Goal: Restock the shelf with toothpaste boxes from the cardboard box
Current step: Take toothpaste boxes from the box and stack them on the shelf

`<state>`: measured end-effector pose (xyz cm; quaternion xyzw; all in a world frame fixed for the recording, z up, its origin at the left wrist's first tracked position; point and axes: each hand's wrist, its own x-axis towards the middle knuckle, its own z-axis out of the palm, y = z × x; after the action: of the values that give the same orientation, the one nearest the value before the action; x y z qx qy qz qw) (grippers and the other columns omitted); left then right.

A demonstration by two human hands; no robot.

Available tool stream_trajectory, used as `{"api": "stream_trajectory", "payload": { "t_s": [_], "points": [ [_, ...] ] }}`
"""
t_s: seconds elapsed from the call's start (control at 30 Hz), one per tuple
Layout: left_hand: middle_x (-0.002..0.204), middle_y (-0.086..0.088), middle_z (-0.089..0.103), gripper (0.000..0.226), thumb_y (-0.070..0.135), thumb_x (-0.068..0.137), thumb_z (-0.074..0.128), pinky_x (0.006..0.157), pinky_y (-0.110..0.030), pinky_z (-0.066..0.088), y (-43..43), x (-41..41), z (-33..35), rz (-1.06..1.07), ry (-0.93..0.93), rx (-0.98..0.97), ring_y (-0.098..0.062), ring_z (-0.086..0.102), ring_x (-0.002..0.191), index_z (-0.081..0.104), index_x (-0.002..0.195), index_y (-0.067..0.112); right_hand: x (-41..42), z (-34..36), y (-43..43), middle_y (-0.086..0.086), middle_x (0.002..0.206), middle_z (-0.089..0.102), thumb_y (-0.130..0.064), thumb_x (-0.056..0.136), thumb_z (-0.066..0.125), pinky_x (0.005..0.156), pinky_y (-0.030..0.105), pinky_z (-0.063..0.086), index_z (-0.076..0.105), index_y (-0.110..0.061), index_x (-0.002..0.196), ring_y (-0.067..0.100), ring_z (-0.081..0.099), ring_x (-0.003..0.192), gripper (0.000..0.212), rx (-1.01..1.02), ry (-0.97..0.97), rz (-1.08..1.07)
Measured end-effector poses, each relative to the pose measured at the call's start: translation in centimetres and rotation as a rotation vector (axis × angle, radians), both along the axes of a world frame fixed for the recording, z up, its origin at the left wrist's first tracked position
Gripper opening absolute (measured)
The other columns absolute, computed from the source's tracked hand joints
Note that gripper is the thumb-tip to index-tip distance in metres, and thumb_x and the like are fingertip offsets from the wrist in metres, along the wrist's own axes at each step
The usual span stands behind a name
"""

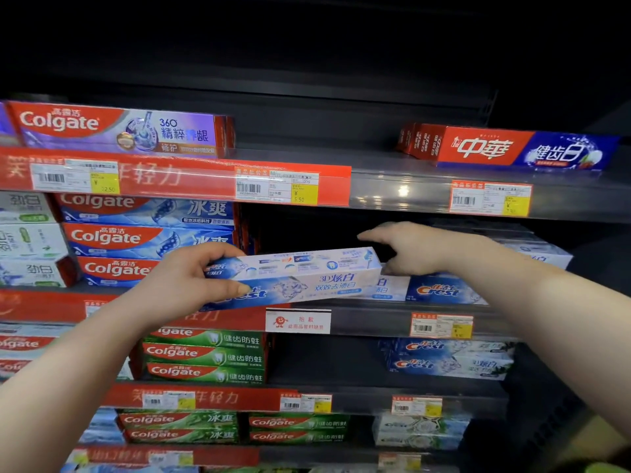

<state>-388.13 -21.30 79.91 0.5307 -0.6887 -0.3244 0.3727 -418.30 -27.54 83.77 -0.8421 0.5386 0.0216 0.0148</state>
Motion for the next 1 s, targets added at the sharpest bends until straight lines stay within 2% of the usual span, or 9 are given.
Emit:
{"api": "stream_trajectory", "payload": {
  "t_s": [0.1,0.23,0.3,0.4,0.5,0.57,0.7,0.8,1.0],
  "points": [
    [0.086,0.015,0.069,0.028,0.012,0.074,0.074,0.065,-0.027,0.051,-0.6,-1.1,0.4,-0.006,-0.027,-0.024,-0.007,0.063,0.062,0.063,0.091,0.031,-1.4,0.8,1.1,0.001,0.152,0.027,0.004,0.082,0.051,0.110,0.024,0.025,0.025,-0.022,0.144,0.019,0.030,0.137,0.072,-0.063,-0.035,0.024],
    [0.070,0.011,0.070,0.028,0.012,0.074,0.073,0.055,-0.014,0.050,-2.0,-3.3,1.4,-0.033,-0.036,-0.033,0.001,0.061,0.054,0.060,0.087,0.033,-3.2,1.1,2.0,0.000,0.149,0.033,0.007,0.078,0.051,0.108,0.020,0.024,0.030,-0.018,0.143,0.018,0.034,0.135,0.072,-0.151,-0.092,0.031],
    [0.079,0.009,0.067,0.028,0.015,0.074,0.074,0.060,-0.023,0.052,-2.9,-4.6,2.0,-0.029,-0.051,-0.045,-0.003,0.061,0.056,0.060,0.091,0.032,-3.8,1.0,2.3,0.002,0.147,0.037,0.005,0.077,0.054,0.107,0.021,0.025,0.031,-0.018,0.142,0.018,0.036,0.133,0.073,-0.150,-0.121,0.029],
    [0.085,0.002,0.065,0.037,0.016,0.074,0.074,0.064,-0.031,0.052,-4.5,-6.2,2.5,-0.032,-0.094,-0.048,-0.013,0.061,0.062,0.060,0.107,0.025,-4.8,0.4,2.8,0.004,0.147,0.031,-0.006,0.077,0.063,0.105,0.021,0.030,0.019,-0.020,0.146,0.018,0.035,0.132,0.083,-0.121,-0.135,-0.041],
    [0.079,0.012,0.061,0.042,0.015,0.074,0.074,0.055,-0.011,0.047,-5.9,-6.9,2.3,-0.044,-0.157,-0.062,-0.001,0.060,0.054,0.061,0.114,0.019,-5.4,-0.3,2.9,0.007,0.148,0.029,-0.029,0.074,0.073,0.109,0.038,0.031,0.014,-0.022,0.147,0.023,0.039,0.129,0.094,-0.125,-0.110,-0.106],
    [0.083,0.013,0.061,0.044,0.014,0.075,0.073,0.053,-0.010,0.048,-6.4,-6.9,2.0,-0.038,-0.161,-0.033,-0.003,0.060,0.058,0.060,0.117,0.019,-5.4,-0.7,2.9,0.009,0.148,0.030,-0.036,0.074,0.072,0.110,0.043,0.028,0.015,-0.022,0.146,0.026,0.038,0.130,0.093,-0.137,-0.113,-0.134],
    [0.115,0.000,0.063,0.051,0.017,0.077,0.071,0.080,-0.027,0.052,-7.1,-6.4,1.1,-0.033,-0.158,-0.007,-0.021,0.064,0.091,0.056,0.125,0.021,-5.2,-1.9,2.5,0.008,0.149,0.029,-0.039,0.076,0.070,0.113,0.043,0.022,0.017,-0.024,0.146,0.027,0.033,0.134,0.088,-0.158,-0.151,-0.172],
    [0.132,-0.002,0.053,0.062,0.020,0.075,0.074,0.094,-0.023,0.039,-7.1,-6.2,0.7,-0.009,-0.247,-0.081,-0.016,0.053,0.113,0.049,0.132,0.021,-5.2,-2.2,2.0,0.006,0.148,0.030,-0.042,0.078,0.067,0.111,0.043,0.020,0.023,-0.025,0.144,0.026,0.030,0.135,0.082,-0.179,-0.183,-0.175],
    [0.130,-0.011,0.047,0.067,0.018,0.073,0.076,0.086,-0.023,0.036,-6.8,-6.2,-0.3,0.063,-0.391,-0.191,-0.017,0.049,0.092,0.047,0.133,0.025,-5.2,-2.4,0.6,0.002,0.144,0.040,-0.040,0.080,0.064,0.109,0.047,0.028,0.033,-0.027,0.140,0.023,0.037,0.131,0.069,-0.177,-0.200,-0.143]
  ]
}}
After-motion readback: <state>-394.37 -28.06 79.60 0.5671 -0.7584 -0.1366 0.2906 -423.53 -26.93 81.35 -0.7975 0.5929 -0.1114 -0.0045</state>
